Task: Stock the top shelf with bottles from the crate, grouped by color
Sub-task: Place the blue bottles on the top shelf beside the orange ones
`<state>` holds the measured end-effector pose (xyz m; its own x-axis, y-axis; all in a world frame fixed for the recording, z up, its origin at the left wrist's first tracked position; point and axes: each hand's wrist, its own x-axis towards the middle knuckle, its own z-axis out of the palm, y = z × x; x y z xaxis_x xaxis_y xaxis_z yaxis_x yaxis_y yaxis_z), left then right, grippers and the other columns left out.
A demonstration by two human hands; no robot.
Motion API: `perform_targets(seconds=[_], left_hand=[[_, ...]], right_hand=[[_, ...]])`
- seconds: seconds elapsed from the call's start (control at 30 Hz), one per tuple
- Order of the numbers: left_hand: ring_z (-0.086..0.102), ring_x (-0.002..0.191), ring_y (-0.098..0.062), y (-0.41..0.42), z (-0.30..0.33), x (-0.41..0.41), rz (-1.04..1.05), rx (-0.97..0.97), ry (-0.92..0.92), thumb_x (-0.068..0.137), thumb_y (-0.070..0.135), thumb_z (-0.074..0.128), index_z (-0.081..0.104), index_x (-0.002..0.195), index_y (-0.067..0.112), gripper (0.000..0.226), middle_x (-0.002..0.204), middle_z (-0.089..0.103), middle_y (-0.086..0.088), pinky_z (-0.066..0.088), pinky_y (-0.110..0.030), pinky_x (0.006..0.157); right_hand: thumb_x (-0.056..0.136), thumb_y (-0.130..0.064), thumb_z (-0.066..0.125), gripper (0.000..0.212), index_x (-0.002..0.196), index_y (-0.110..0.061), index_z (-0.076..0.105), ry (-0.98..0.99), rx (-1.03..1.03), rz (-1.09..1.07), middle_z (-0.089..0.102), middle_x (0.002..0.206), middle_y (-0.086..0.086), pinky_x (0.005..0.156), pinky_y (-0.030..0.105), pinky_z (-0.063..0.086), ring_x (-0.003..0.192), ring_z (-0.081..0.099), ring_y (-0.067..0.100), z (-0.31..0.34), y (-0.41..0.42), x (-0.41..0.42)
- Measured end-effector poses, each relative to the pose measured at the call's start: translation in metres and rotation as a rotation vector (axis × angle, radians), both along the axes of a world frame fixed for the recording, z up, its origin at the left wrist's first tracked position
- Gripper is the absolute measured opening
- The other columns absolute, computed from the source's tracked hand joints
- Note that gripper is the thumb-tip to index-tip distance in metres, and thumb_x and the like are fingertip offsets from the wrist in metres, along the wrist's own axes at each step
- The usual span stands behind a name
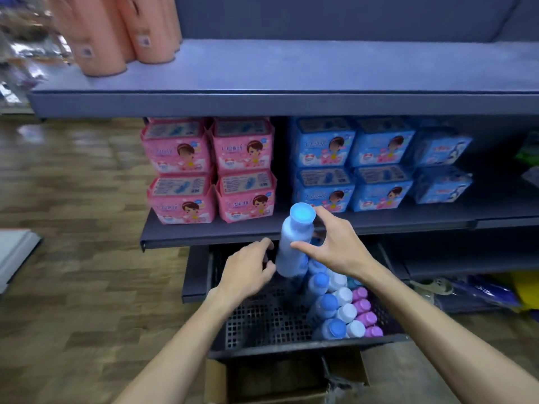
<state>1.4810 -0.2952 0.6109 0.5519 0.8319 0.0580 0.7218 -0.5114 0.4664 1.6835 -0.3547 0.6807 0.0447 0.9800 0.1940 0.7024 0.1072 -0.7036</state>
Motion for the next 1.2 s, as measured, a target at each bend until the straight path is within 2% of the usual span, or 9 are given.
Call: perform_targets(seconds=[0.1, 0.27, 0.37, 0.5, 0.67, 0.73, 0.97, 1.07, 1.2], left_hand=[[0.059, 0.087, -0.020, 0.004, 0.026, -0.005, 0.009, 0.109, -0.037, 0.086, 0.033, 0.052, 0.049, 0.114, 0.026, 0.029, 0.092, 0.062, 0.008, 0.041, -0.034, 0.062], [0.060, 0.083, -0.017, 0.017, 0.095, -0.016, 0.047, 0.266, -0.122, 0.084, 0.031, 0.057, 0.051, 0.114, 0.028, 0.030, 0.087, 0.062, 0.010, 0.045, -0.033, 0.065], [0.061, 0.077, -0.013, 0.026, 0.146, -0.021, 0.061, 0.368, -0.167, 0.082, 0.032, 0.057, 0.052, 0.109, 0.031, 0.028, 0.081, 0.062, 0.013, 0.049, -0.032, 0.066], [0.059, 0.075, -0.011, 0.034, 0.221, -0.024, 0.073, 0.506, -0.242, 0.082, 0.029, 0.058, 0.054, 0.106, 0.030, 0.024, 0.078, 0.062, 0.014, 0.049, -0.033, 0.066], [0.061, 0.077, -0.015, 0.049, 0.306, -0.024, 0.057, 0.697, -0.229, 0.080, 0.030, 0.055, 0.054, 0.109, 0.030, 0.028, 0.083, 0.063, 0.015, 0.051, -0.035, 0.066], [0.060, 0.076, -0.015, 0.056, 0.332, -0.027, 0.061, 0.750, -0.211, 0.081, 0.032, 0.055, 0.054, 0.109, 0.029, 0.029, 0.083, 0.063, 0.015, 0.051, -0.035, 0.066], [0.062, 0.079, -0.017, 0.080, 0.361, -0.038, 0.112, 0.790, -0.135, 0.083, 0.031, 0.057, 0.053, 0.113, 0.027, 0.031, 0.083, 0.063, 0.013, 0.052, -0.036, 0.066], [0.061, 0.081, -0.018, 0.088, 0.356, -0.037, 0.118, 0.751, -0.084, 0.085, 0.031, 0.055, 0.052, 0.116, 0.027, 0.031, 0.087, 0.064, 0.013, 0.052, -0.035, 0.068], [0.060, 0.081, -0.018, 0.102, 0.356, -0.037, 0.133, 0.736, -0.048, 0.086, 0.031, 0.053, 0.051, 0.117, 0.026, 0.032, 0.088, 0.064, 0.011, 0.052, -0.034, 0.068]], right_hand=[[0.075, -0.049, 0.077, 0.050, 0.111, -0.020, 0.057, -0.037, 0.076, -0.007, 0.069, 0.102, -0.008, 0.083, 0.040, 0.052, 0.093, 0.065, 0.015, 0.029, 0.005, -0.003], [0.078, -0.045, 0.078, 0.046, 0.114, -0.021, 0.062, -0.041, 0.214, -0.002, 0.070, 0.106, -0.012, 0.086, 0.028, 0.052, 0.096, 0.065, 0.005, 0.100, 0.015, -0.010], [0.077, -0.047, 0.077, 0.049, 0.117, -0.024, 0.063, -0.021, 0.280, -0.002, 0.070, 0.108, -0.015, 0.084, 0.021, 0.054, 0.098, 0.065, -0.002, 0.155, 0.023, -0.013], [0.076, -0.047, 0.078, 0.044, 0.112, -0.024, 0.066, -0.007, 0.384, -0.004, 0.072, 0.101, -0.015, 0.079, 0.014, 0.053, 0.089, 0.067, -0.005, 0.237, 0.036, -0.017], [0.067, -0.061, 0.076, 0.058, 0.110, -0.022, 0.069, 0.023, 0.478, 0.006, 0.073, 0.096, -0.009, 0.084, 0.033, 0.058, 0.088, 0.070, 0.003, 0.329, 0.060, -0.023], [0.069, -0.060, 0.075, 0.055, 0.109, -0.023, 0.069, 0.006, 0.492, 0.001, 0.073, 0.095, -0.010, 0.084, 0.032, 0.058, 0.088, 0.069, 0.003, 0.353, 0.067, -0.024], [0.076, -0.051, 0.076, 0.047, 0.111, -0.021, 0.066, -0.012, 0.487, -0.034, 0.070, 0.094, -0.012, 0.071, 0.017, 0.050, 0.088, 0.066, 0.000, 0.367, 0.097, -0.027], [0.078, -0.050, 0.075, 0.053, 0.118, -0.017, 0.064, -0.039, 0.443, -0.053, 0.070, 0.101, -0.004, 0.078, 0.023, 0.052, 0.093, 0.066, 0.010, 0.355, 0.114, -0.028], [0.079, -0.051, 0.073, 0.050, 0.113, -0.016, 0.064, -0.082, 0.385, -0.071, 0.070, 0.100, -0.002, 0.083, 0.033, 0.055, 0.094, 0.066, 0.015, 0.341, 0.135, -0.030]])
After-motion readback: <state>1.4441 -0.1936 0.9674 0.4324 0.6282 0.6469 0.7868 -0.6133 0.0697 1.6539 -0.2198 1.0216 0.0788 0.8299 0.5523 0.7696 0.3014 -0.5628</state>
